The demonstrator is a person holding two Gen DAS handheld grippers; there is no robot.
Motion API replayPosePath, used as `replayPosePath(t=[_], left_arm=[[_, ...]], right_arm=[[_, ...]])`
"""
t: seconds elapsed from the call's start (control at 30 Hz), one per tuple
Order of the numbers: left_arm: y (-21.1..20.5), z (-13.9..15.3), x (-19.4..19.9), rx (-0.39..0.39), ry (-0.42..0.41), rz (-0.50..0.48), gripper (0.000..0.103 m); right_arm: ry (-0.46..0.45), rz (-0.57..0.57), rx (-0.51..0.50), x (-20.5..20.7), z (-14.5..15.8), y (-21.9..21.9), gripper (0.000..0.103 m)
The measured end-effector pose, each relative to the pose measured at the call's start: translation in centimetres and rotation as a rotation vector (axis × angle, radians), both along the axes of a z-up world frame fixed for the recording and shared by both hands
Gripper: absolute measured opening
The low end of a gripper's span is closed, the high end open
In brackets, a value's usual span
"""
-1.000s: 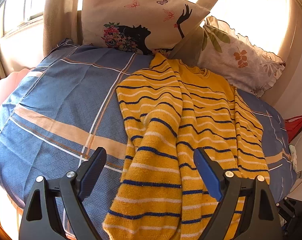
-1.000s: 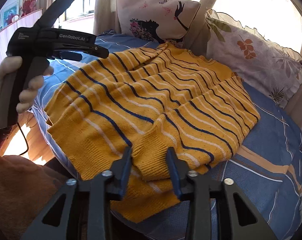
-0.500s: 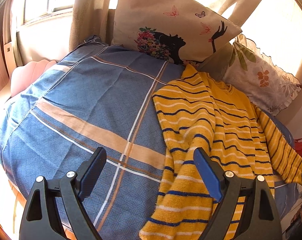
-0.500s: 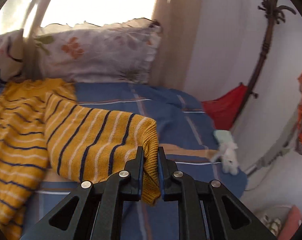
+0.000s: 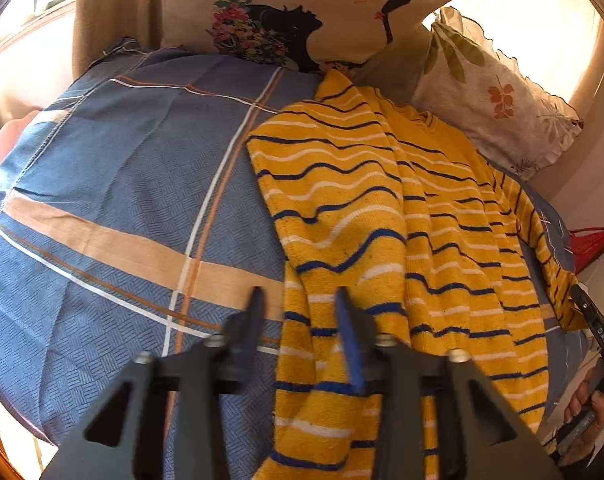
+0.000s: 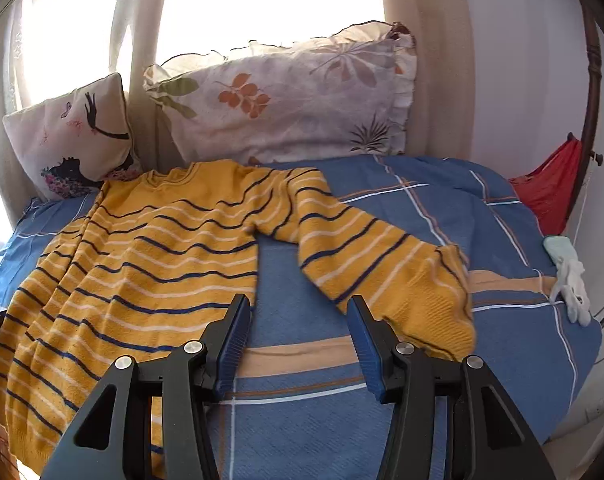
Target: Fold small clothes
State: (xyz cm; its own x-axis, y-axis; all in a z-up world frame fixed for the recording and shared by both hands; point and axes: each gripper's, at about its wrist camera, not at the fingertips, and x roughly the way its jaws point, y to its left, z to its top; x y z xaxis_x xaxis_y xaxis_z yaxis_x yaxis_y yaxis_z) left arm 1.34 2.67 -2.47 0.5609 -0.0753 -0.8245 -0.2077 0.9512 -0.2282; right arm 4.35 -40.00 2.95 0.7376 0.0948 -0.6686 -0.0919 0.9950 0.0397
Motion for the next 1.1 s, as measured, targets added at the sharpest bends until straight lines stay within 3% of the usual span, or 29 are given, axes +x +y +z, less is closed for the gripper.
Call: replayPosePath(t=[0.1, 0.23, 0.3, 0.37, 0.4, 0.43, 0.5, 0.63, 0.77, 0.8, 0.83, 0.87, 0.9, 0.93, 1.0, 1.1], left_arm=[[1.9, 0.5, 0.4, -0.003, -0.001, 0.059, 0.0], [8.7, 2.4, -0.1, 0.072, -0.036, 0.33, 0.0], [11.2, 3.5, -1.0, 0.054, -0.071, 0.381, 0.001], [11.1, 4.5, -1.8, 0.069, -0.116, 0.335, 0.003], [10.5, 4.6, -2.3, 0.073, -0.132, 0.3, 0.015], [9.7, 4.6, -2.5, 0.07, -0.137, 0.257, 0.036], [7.5, 4.2, -2.7, 0.037, -0.144, 0.158, 0.06], [2.1, 2.6, -2.0, -0.014, -0.122, -0.043, 0.064], [-1.8, 1.2, -0.7, 0.066, -0.09, -0.143, 0.064], [-2.4, 0.8, -0.4, 0.098, -0.067, -0.148, 0.058], [-2.6, 0.4, 0.0, 0.116, -0.041, -0.15, 0.021], [-2.3, -0.1, 0.3, 0.092, -0.004, -0.156, 0.006], [-1.5, -0.3, 0.3, 0.052, 0.008, -0.136, 0.006], [-0.4, -0.2, 0.3, 0.022, 0.002, -0.107, 0.006], [2.5, 0.8, -0.2, 0.04, -0.029, 0.015, 0.006], [9.5, 2.9, -1.0, 0.106, -0.057, 0.323, 0.007]], right_arm=[[0.022, 0.031, 0.01, 0.5, -0.6, 1.5, 0.055], [0.04, 0.048, 0.018, 0.7, -1.1, 2.6, 0.055], [0.058, 0.055, 0.042, 0.8, -1.5, 2.6, 0.055], [0.081, 0.055, 0.075, 1.1, -1.8, 2.4, 0.055], [0.093, 0.05, 0.087, 1.3, -2.0, 2.5, 0.055], [0.104, 0.047, 0.098, 1.5, -2.3, 2.5, 0.055], [0.121, 0.043, 0.119, 1.8, -2.6, 2.7, 0.055], [0.127, 0.059, 0.124, 1.7, -2.6, 3.6, 0.055], [0.103, 0.079, 0.078, 1.2, -2.2, 4.5, 0.055], [0.1, 0.08, 0.076, 1.1, -2.1, 4.5, 0.055], [0.099, 0.08, 0.077, 1.1, -2.1, 4.4, 0.055], [0.099, 0.077, 0.08, 1.0, -2.1, 4.3, 0.055], [0.1, 0.074, 0.082, 1.1, -2.1, 4.1, 0.055], [0.101, 0.071, 0.085, 1.1, -2.2, 3.9, 0.055], [0.102, 0.063, 0.086, 1.1, -2.3, 3.6, 0.055], [0.108, 0.053, 0.095, 1.2, -2.6, 2.8, 0.055]])
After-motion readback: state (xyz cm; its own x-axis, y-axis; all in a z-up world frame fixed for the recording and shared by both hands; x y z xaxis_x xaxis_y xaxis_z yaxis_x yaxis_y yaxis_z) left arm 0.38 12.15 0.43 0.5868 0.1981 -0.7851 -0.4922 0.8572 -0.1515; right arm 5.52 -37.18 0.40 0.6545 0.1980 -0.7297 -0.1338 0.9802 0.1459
